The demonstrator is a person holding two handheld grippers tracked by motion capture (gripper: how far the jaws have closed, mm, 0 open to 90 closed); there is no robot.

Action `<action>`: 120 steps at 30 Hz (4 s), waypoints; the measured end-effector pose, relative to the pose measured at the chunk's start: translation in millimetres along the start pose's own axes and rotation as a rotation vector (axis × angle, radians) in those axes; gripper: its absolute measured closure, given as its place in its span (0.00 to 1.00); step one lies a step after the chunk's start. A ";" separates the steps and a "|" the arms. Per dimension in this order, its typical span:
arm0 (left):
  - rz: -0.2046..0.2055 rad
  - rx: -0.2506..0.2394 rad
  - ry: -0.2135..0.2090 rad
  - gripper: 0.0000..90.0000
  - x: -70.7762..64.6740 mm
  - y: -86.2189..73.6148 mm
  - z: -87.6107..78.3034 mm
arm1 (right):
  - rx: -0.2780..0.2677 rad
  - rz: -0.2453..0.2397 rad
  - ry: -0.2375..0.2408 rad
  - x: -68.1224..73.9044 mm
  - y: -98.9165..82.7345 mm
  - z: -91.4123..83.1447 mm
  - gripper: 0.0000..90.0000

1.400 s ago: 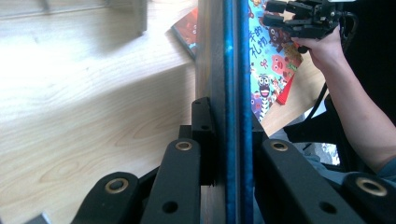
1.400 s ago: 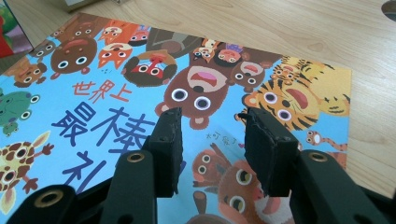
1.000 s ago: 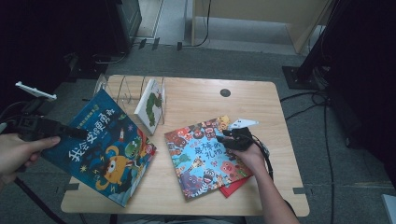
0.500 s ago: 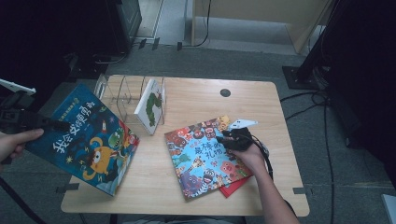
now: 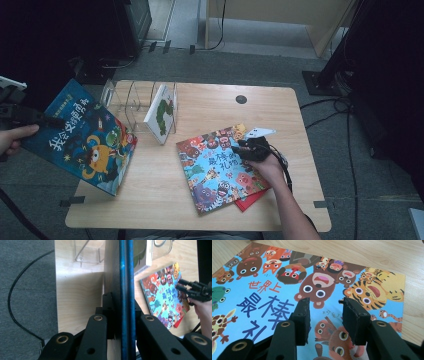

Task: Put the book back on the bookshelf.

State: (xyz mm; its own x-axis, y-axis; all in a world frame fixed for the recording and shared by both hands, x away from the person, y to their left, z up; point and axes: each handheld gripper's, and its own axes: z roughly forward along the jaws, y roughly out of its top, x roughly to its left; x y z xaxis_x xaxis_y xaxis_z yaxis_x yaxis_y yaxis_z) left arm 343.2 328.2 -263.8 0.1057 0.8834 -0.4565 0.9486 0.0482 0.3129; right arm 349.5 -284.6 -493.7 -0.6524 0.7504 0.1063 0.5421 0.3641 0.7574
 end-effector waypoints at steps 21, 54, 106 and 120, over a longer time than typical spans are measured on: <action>-0.022 -0.034 0.039 0.92 -1.0 30.4 -16.2 | 0.007 0.004 0.003 0.8 -2.2 -1.1 0.65; -0.027 -0.108 0.036 0.91 4.4 103.2 35.0 | 0.000 -0.002 -0.017 11.9 -28.1 -23.8 0.64; 0.086 -0.118 -0.034 0.50 -6.7 -48.4 75.2 | -0.069 0.068 -0.025 -12.6 -15.2 -28.2 0.63; 0.213 -0.074 -0.099 0.50 -54.8 -62.9 142.6 | -0.057 0.053 -0.034 -5.4 -33.0 -46.8 0.64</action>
State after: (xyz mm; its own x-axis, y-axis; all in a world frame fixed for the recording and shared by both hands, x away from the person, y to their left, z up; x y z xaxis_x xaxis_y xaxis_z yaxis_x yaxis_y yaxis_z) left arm 320.3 210.3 -377.3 0.3328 0.8277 -0.4519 0.8777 -0.0967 0.4693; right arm 310.3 -326.5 -489.1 -0.6046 0.7865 0.1258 0.5438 0.2921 0.7867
